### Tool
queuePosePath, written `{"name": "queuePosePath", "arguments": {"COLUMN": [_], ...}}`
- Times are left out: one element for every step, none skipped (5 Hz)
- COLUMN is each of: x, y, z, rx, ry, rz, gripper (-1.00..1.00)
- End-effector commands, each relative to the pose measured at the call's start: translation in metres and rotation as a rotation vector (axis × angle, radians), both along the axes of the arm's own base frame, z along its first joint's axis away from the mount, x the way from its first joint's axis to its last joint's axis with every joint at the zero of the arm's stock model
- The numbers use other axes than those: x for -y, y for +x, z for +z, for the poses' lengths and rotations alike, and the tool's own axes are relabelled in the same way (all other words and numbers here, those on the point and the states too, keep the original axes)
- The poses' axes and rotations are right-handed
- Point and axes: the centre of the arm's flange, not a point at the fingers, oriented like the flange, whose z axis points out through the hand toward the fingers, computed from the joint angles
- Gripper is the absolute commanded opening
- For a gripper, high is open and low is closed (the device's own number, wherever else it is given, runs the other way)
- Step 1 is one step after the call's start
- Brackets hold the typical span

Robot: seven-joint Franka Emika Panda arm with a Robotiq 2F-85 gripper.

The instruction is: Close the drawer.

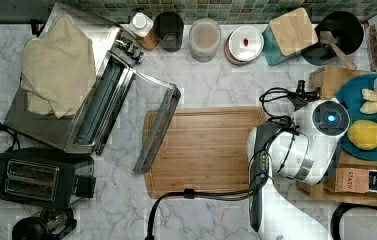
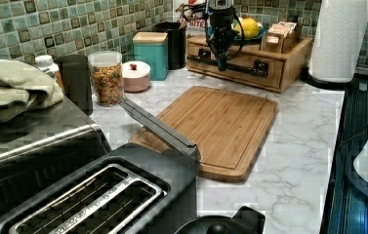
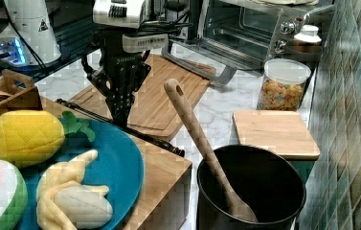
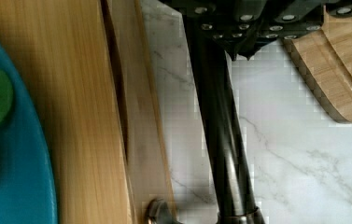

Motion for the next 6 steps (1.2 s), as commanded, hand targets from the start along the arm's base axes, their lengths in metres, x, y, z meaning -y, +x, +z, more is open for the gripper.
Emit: {"name": "queuePosePath", "arguments": {"x": [0.1148, 0.1148, 0.1149, 0.1149, 0.1148, 0.1149], "y": [-0.0134, -0.0133, -0.0134, -0.0134, -0.0133, -0.0134], "z": [0.0897, 0.0897, 0.0897, 0.0898, 0.0897, 0.0897], "rx": [0.048, 0.048, 0.048, 0.048, 0.048, 0.048], "ry": [-0.120, -0.120, -0.120, -0.120, -0.120, -0.120], "rz": [-0.079, -0.079, -0.079, -0.079, -0.079, -0.079], "gripper": [-1.00, -1.00, -1.00, -1.00, -1.00, -1.00]}}
